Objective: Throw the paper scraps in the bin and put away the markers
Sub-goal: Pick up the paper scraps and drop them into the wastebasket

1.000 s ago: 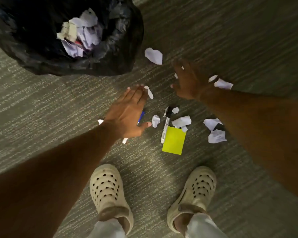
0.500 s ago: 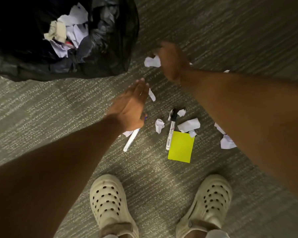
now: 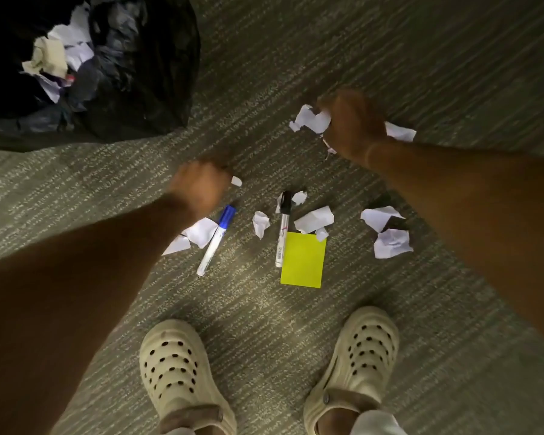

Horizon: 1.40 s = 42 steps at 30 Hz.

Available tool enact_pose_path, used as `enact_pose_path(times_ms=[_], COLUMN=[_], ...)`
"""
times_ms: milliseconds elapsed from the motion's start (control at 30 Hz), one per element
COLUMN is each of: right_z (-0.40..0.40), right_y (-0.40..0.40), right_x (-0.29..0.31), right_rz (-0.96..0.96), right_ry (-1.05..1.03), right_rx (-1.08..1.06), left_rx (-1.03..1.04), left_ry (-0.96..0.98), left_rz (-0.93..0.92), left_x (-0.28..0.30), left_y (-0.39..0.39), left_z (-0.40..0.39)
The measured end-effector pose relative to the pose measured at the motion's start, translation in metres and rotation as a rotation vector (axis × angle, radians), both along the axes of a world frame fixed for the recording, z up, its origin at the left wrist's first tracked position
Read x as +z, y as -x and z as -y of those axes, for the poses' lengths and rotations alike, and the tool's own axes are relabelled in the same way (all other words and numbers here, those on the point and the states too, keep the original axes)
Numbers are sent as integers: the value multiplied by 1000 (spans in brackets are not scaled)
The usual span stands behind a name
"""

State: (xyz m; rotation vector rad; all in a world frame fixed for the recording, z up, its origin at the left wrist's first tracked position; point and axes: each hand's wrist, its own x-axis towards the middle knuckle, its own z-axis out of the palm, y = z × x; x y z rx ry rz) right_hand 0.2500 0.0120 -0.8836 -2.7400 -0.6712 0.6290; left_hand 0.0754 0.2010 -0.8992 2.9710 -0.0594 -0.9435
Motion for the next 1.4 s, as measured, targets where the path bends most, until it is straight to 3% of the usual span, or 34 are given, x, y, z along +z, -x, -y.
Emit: enact_pose_path(times_ms=[133,267,333,467,667,967,1133,1300,1400], right_z=[-15,-15,-15,-11,2,3,27,83,101], right_y=[-4,1,3,10,33,35,5,-31,-31], right_x=[-10,-29,-32,-34,-32,-23,-12,2,-2], right_rz=[0,3,-37,-84,42,60,18,61,83], right_ry=[-79,137,98,142,234,253,198,148,226], right_rx=[29,267,323,523,570,432,143,27,-55], left_rx=[86,145,196,141,71,-38,-36,18,44], left_ry=[13,62,69,10,44,-79,-17,21,4], left_rz=[39,-64,-66,8,-21,-198,-125,-132,-126], left_x=[7,8,1,-8,-5,-6,5,7,4], left_y=[41,76,84,96,117,122,116,108,104], left_z=[-24,-34,-31,-24,-24,-20,-16,-15,-23])
